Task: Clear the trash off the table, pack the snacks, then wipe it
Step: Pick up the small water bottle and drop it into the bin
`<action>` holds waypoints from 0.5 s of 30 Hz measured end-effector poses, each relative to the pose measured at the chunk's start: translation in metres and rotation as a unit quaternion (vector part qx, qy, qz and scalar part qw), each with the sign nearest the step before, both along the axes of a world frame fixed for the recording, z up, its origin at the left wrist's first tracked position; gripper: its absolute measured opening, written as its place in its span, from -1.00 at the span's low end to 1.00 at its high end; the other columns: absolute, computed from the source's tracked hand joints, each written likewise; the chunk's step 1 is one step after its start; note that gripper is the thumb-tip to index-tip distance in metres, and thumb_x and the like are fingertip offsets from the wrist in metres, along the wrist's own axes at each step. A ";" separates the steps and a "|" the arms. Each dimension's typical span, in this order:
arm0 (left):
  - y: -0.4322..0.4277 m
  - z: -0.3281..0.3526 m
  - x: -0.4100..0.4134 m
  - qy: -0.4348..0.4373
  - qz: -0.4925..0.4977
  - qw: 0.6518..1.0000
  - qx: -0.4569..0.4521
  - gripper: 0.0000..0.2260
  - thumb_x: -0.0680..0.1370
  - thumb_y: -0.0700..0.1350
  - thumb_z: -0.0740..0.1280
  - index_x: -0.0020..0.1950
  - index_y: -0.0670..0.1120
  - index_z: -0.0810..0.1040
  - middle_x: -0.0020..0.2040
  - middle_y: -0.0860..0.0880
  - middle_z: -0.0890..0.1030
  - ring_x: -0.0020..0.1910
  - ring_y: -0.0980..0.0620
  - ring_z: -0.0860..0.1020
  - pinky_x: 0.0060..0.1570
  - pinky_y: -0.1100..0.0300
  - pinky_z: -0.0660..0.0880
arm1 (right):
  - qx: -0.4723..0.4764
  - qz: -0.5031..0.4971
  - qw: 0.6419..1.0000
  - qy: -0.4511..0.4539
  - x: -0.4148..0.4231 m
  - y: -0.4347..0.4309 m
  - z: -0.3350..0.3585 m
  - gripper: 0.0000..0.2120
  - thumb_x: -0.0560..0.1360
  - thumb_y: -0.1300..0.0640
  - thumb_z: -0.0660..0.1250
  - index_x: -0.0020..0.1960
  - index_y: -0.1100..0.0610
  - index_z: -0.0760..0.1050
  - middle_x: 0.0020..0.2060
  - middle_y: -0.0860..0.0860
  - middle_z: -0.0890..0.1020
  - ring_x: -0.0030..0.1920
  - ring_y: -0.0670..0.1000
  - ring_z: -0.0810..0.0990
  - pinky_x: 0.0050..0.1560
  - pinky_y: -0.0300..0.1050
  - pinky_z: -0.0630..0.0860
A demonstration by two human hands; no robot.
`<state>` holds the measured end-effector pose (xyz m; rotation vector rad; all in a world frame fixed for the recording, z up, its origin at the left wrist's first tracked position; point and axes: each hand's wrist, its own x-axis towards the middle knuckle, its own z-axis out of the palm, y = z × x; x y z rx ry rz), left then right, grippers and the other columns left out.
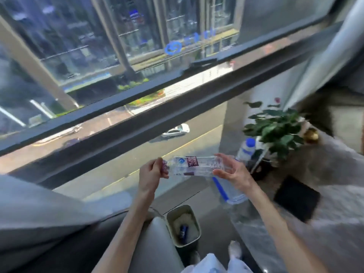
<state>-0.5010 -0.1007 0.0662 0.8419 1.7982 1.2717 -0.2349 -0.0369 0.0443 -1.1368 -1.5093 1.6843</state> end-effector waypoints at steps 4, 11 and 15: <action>-0.025 -0.005 -0.047 -0.012 0.069 0.997 0.033 -0.76 0.63 -0.09 0.22 -0.07 -0.17 0.61 -0.25 -0.17 0.62 -0.39 0.02 0.56 -0.41 0.30 0.55 | -0.011 0.047 0.999 0.007 -0.054 0.002 0.008 -0.38 0.22 -0.13 0.56 0.26 -0.16 0.52 0.26 -0.04 0.60 0.19 0.01 0.64 0.24 -0.04 0.56; -0.055 -0.019 -0.063 -0.085 0.141 0.985 0.046 -0.83 0.64 -0.15 0.21 0.00 -0.10 0.60 -0.07 -0.18 0.63 -0.18 -0.05 0.63 -0.11 0.18 0.64 | 0.012 0.162 0.986 -0.030 -0.090 0.023 0.018 -0.41 0.36 0.04 0.52 0.35 -0.17 0.44 0.28 -0.07 0.56 0.18 0.01 0.64 0.24 -0.05 0.56; -0.051 -0.022 -0.059 -0.145 0.172 0.973 0.049 -0.82 0.65 -0.14 0.19 0.08 -0.14 0.57 0.00 -0.20 0.62 -0.05 -0.09 0.63 0.10 -0.02 0.60 | 0.022 0.187 0.981 -0.042 -0.103 0.040 0.016 -0.41 0.40 0.08 0.50 0.38 -0.14 0.41 0.30 -0.02 0.56 0.21 0.03 0.62 0.24 -0.08 0.55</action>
